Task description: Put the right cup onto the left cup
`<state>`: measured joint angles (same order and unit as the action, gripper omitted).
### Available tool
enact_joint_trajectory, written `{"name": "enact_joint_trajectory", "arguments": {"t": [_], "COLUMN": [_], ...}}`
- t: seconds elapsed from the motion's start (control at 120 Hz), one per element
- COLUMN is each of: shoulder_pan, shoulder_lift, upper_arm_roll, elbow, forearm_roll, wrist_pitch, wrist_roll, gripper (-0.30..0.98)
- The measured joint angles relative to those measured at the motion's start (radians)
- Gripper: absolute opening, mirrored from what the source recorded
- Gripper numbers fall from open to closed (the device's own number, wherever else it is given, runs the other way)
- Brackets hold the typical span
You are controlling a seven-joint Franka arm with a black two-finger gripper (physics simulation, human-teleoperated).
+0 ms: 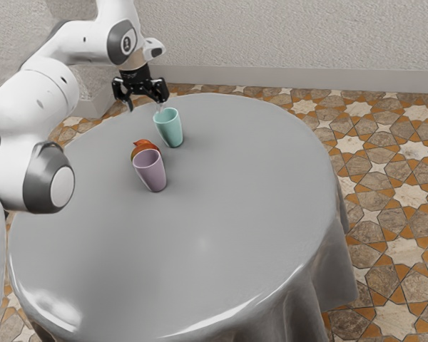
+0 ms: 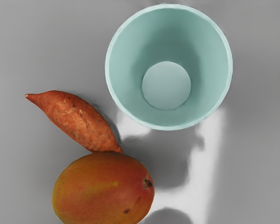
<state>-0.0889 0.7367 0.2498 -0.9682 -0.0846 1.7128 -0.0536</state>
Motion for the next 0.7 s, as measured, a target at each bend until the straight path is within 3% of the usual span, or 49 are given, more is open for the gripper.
{"name": "enact_joint_trajectory", "arguments": {"t": [0.125, 0.7], "shoulder_pan": [0.0, 0.019], "shoulder_lift": [0.076, 0.256], "upper_arm_roll": [-0.014, -0.016], "elbow": [0.11, 0.323], "forearm_roll": [-0.017, -0.046], "wrist_pitch": [0.001, 0.0], "wrist_roll": [-0.043, -0.165], "gripper": [0.67, 0.67]}}
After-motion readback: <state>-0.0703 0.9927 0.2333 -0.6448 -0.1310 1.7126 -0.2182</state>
